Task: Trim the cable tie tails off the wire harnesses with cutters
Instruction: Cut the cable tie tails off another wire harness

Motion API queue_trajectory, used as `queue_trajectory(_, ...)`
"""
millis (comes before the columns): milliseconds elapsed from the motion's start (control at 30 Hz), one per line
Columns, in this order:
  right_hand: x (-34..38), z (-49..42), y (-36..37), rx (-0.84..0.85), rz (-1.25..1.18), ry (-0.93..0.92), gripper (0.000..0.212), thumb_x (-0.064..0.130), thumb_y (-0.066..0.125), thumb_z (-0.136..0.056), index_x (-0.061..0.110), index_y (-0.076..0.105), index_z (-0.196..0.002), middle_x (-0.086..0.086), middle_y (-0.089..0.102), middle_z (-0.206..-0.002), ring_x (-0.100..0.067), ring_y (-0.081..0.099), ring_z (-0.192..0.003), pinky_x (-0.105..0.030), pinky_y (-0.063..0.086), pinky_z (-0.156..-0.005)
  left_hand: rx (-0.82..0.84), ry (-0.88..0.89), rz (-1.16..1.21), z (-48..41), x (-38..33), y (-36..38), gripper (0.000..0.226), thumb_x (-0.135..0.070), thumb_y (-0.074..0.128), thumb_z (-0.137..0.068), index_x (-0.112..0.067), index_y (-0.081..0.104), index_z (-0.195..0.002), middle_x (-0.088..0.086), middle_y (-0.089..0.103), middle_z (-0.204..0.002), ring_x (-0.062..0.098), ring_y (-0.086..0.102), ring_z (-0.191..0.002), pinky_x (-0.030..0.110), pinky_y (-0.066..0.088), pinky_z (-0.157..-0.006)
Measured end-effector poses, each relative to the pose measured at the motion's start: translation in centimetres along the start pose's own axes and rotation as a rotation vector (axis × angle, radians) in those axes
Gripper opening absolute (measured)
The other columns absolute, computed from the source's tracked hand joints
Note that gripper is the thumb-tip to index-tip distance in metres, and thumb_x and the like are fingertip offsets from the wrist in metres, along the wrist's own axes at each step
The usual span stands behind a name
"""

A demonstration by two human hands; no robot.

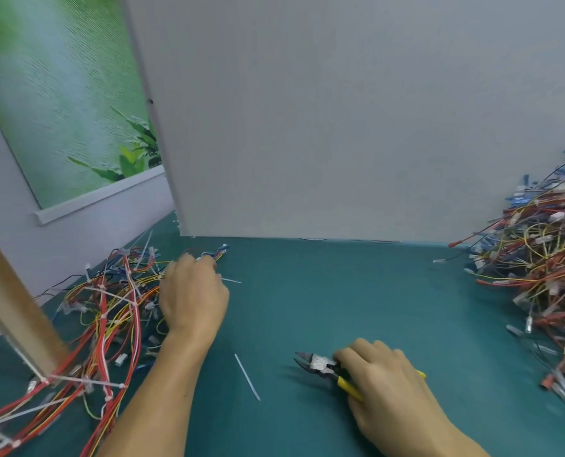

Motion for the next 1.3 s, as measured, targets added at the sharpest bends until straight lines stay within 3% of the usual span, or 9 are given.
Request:
queue_trajectory(167,0.2,0.4,0.0,-0.135,0.011,-0.039,0.031,0.013,0.084,-0.047,0.025,0.064,-0.068,0.009,0.057,-0.069,-0.016,0.050,-0.051,-0.025,0.039,-0.043,-0.102,-0.179,-0.111,-1.2,3.0,-3.0,0.037,-0.015,0.065,-0.081,-0.007,0.062,-0.117,0.023,0.049,-0.129,0.041,0.041,-0.117,0.049,0.032,-0.097)
queue_trajectory(367,-0.1,0.6,0.1,-0.155,0.034,-0.054,0.032,0.019,0.085,-0.048,0.026,0.063,-0.069,0.010,0.056,-0.069,-0.014,0.050,-0.052,-0.022,0.039,-0.045,0.354,-0.571,-0.200,-1.6,9.7,-0.7,0.050,-0.012,0.057,-0.080,-0.002,0.048,-0.128,0.026,0.049,-0.130,0.044,0.047,-0.118,0.052,0.030,-0.103)
queue_trajectory(467,0.0,0.6,0.2,-0.169,0.041,-0.064,0.030,0.019,0.082,-0.048,0.027,0.063,-0.070,0.011,0.056,-0.071,-0.013,0.050,-0.052,-0.022,0.040,-0.045,0.397,-0.538,-0.175,-0.8,9.9,0.7,0.036,-0.008,0.052,-0.085,-0.007,0.051,-0.121,0.023,0.056,-0.126,0.041,0.054,-0.111,0.050,0.034,-0.098)
queue_trajectory(667,-0.1,0.6,0.2,-0.170,0.052,-0.049,0.035,0.014,0.083,-0.045,0.026,0.063,-0.070,0.010,0.056,-0.071,-0.014,0.051,-0.053,-0.022,0.042,-0.045,0.135,-0.403,-0.164,-1.6,8.9,-1.7,0.018,-0.007,0.060,-0.079,-0.007,0.062,-0.097,0.017,0.064,-0.090,0.036,0.059,-0.090,0.041,0.033,-0.079)
queue_trajectory(867,-0.2,0.6,0.2,-0.149,0.017,-0.044,0.039,0.010,0.083,-0.043,0.026,0.064,-0.073,0.011,0.057,-0.072,-0.013,0.051,-0.054,-0.023,0.043,-0.045,-0.387,-0.004,0.134,-1.1,5.4,-5.1,0.019,0.003,0.053,-0.083,-0.007,0.067,-0.088,0.018,0.068,-0.081,0.039,0.062,-0.074,0.045,0.045,-0.072)
queue_trajectory(1033,-0.2,0.6,0.2,-0.126,0.007,-0.041,0.038,0.013,0.082,-0.043,0.028,0.064,-0.073,0.012,0.057,-0.073,-0.012,0.052,-0.054,-0.023,0.043,-0.045,0.116,-0.026,0.021,0.0,4.8,0.6,0.044,0.002,0.048,-0.089,-0.024,0.056,-0.123,0.005,0.069,-0.101,0.028,0.064,-0.086,0.047,0.050,-0.082)
queue_trajectory(1100,-0.2,0.5,0.3,-0.103,-0.004,-0.048,0.038,0.014,0.081,-0.044,0.028,0.064,-0.074,0.012,0.057,-0.074,-0.012,0.052,-0.055,-0.022,0.043,-0.046,0.056,-0.028,0.006,0.2,4.7,0.7,0.060,0.005,0.052,-0.085,-0.023,0.042,-0.137,0.008,0.065,-0.096,0.028,0.063,-0.083,0.048,0.050,-0.081)
queue_trajectory(1167,-0.2,0.5,0.2,-0.082,-0.023,-0.046,0.038,0.014,0.080,-0.044,0.028,0.064,-0.075,0.012,0.057,-0.074,-0.012,0.052,-0.055,-0.022,0.043,-0.046,-0.051,-0.148,-0.011,-0.2,5.1,-0.5,0.068,0.007,0.059,-0.077,-0.014,0.038,-0.138,0.019,0.056,-0.121,0.039,0.056,-0.107,0.055,0.043,-0.094)
queue_trajectory(1300,-0.3,0.3,0.2,-0.014,-0.066,-0.018,0.031,0.015,0.076,-0.056,0.027,0.063,-0.082,0.010,0.056,-0.081,-0.014,0.052,-0.062,-0.024,0.045,-0.054,-0.127,-0.297,0.026,-1.2,6.7,-3.2,0.039,0.002,0.056,-0.080,0.002,0.059,-0.119,0.026,0.035,-0.145,0.047,0.034,-0.128,0.058,0.025,-0.105)
Point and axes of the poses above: each hand's wrist, its own z-axis away from the middle knuckle, its own y-axis out of the palm, x = y × z, the point moved 5 cm from there along -z, towards the middle knuckle
